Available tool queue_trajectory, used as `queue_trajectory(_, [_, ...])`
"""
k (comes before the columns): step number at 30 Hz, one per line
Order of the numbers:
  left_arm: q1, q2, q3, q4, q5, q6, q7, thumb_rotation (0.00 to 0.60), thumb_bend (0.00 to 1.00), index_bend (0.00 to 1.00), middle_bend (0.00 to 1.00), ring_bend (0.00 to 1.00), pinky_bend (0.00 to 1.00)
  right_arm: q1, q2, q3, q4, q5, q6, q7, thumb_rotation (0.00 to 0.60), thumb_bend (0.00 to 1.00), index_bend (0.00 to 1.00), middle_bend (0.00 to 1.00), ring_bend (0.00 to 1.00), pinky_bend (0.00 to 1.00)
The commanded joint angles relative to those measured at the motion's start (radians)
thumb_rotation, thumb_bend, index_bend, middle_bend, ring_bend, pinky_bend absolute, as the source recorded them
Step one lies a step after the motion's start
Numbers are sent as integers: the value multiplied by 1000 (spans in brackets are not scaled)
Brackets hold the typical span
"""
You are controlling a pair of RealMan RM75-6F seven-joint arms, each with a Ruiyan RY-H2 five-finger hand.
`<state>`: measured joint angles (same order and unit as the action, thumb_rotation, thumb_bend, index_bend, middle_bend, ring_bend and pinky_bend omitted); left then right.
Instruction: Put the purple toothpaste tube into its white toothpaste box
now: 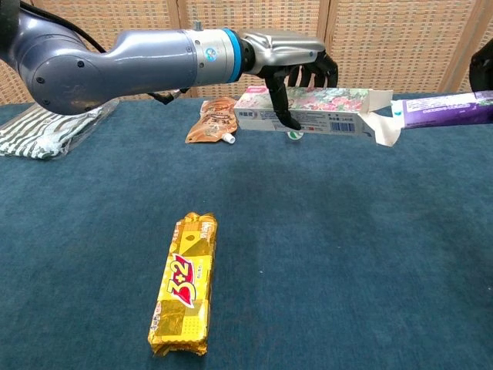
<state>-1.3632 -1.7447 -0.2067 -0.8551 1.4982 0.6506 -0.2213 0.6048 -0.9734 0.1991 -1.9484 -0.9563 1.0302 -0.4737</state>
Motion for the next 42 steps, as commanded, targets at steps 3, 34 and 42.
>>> queue_trajectory(3, [-8,-4,-15,-19,-29,-10,25,600,255,447,459,398,370,15,-6,3,7,17,-11,10,600,633,564,608,460,441])
queue_trajectory(34, [-40,-33,-82,-71,-211,-71,200,600,255,461,479,410,382,109,-53,-8,-27,145,57,-121,600,648,569,613,472,453])
queue_trajectory(42, [-55,-34,-77,-69,-261,-95,309,600,255,476,488,421,414,141,-32,-30,-44,254,80,-228,600,667,574,617,476,457])
